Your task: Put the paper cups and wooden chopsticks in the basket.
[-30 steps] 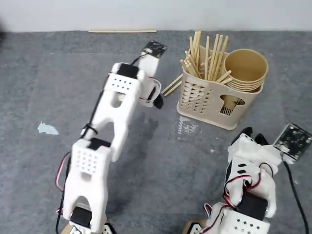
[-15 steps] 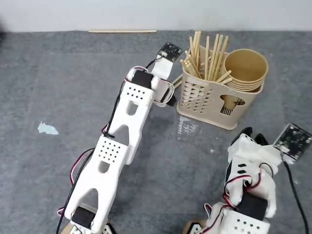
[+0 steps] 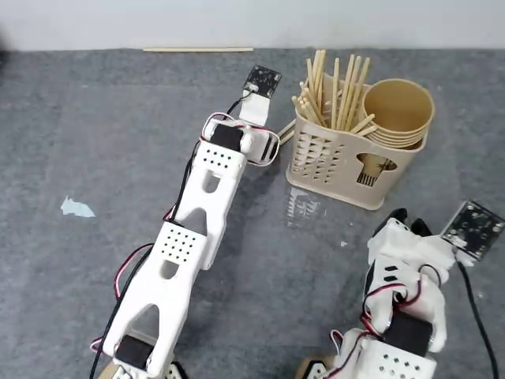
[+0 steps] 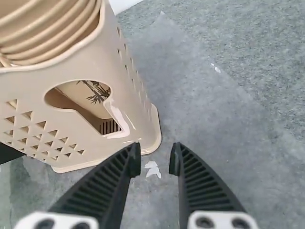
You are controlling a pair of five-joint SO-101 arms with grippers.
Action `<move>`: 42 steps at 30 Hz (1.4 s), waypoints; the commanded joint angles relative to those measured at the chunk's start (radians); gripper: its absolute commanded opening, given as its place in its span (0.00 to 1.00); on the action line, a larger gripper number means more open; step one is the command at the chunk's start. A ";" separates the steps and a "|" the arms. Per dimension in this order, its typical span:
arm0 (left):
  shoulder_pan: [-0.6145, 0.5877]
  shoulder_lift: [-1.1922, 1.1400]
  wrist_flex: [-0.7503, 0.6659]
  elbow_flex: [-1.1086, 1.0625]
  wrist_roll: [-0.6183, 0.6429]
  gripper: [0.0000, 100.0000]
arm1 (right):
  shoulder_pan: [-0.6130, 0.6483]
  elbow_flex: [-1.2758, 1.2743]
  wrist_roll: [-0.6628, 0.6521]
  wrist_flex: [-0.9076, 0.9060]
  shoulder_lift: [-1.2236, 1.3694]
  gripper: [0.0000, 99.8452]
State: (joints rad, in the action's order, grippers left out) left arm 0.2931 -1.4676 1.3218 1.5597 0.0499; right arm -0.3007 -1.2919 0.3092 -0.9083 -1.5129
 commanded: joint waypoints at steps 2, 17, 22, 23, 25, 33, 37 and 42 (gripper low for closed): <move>-0.006 -0.026 -0.095 0.061 0.006 0.13 | -0.005 0.006 0.014 0.021 -0.010 0.11; 0.028 -0.064 -0.064 0.058 -0.058 0.10 | -0.005 0.006 0.014 0.021 -0.010 0.11; 0.043 -0.060 0.054 0.058 -0.124 0.05 | -0.005 0.006 0.014 0.021 -0.010 0.11; 0.043 -0.058 0.066 0.058 -0.129 0.05 | -0.005 0.006 0.014 0.021 -0.010 0.11; 0.037 -0.057 0.087 0.061 -0.129 0.05 | -0.005 0.006 0.014 0.021 -0.010 0.11; 0.025 -0.029 0.255 0.110 -0.203 0.01 | -0.005 0.006 0.014 0.021 -0.010 0.11; 0.000 0.032 0.359 0.117 -0.204 0.01 | -0.005 0.006 0.014 0.021 -0.010 0.11; -0.057 0.074 0.434 0.117 -0.206 0.01 | -0.005 0.006 0.014 0.021 -0.012 0.11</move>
State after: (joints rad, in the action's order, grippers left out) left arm 0.2839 -1.4507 1.7070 1.6287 -0.1481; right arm -0.3007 -1.2919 0.3092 -0.9083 -1.5129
